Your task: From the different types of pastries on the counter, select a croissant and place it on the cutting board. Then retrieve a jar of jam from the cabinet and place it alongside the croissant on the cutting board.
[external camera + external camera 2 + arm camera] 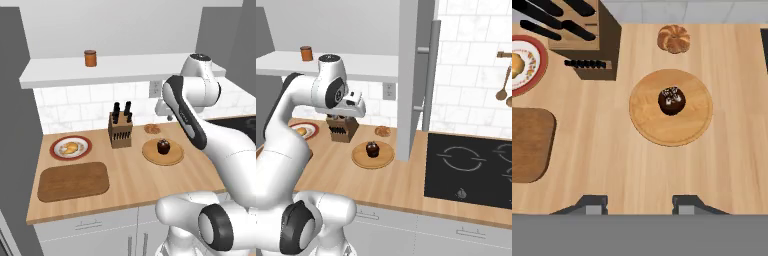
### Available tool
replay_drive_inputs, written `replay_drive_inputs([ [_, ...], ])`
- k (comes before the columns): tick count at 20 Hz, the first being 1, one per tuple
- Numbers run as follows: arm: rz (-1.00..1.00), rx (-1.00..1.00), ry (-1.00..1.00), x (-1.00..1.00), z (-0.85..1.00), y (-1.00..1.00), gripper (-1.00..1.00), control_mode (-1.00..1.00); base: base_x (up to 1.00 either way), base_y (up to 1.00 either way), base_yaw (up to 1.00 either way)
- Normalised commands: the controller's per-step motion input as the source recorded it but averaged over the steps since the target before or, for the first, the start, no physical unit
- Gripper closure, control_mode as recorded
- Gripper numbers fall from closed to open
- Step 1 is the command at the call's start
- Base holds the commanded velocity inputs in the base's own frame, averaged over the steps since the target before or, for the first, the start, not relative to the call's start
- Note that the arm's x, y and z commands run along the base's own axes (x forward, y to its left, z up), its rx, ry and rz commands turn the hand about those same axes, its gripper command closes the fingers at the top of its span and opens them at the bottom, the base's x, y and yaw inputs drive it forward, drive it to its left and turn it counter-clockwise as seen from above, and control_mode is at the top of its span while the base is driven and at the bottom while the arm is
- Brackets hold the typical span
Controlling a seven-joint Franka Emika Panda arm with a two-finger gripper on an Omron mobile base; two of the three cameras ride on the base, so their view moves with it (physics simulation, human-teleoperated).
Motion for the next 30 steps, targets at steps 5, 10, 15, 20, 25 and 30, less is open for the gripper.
replay_drive_inputs([
  [5, 0.0, 0.0, -0.05, -0.7, -0.02, 0.23, -1.0, -1.0, 0.0, 0.0, 0.0],
  [10, -0.07, -0.06, -0.04, -0.59, -0.21, 1.0, -1.0, -1.0, 0.0, 0.0, 0.0],
  [15, -0.01, -0.06, 0.0, 0.14, 0.0, 1.0, -1.0, -1.0, 0.0, 0.0, 0.0],
  [20, 0.0, 0.0, 0.02, 0.61, -0.12, 1.0, -1.0, -1.0, 0.0, 0.0, 0.0],
  [25, 0.01, 0.0, 0.03, 0.52, -0.3, 1.0, -1.0, -1.0, 0.0, 0.0, 0.0],
  [30, 0.0, -0.01, 0.08, 0.03, -0.33, 0.51, -1.0, -1.0, 0.0, 0.0, 0.0],
])
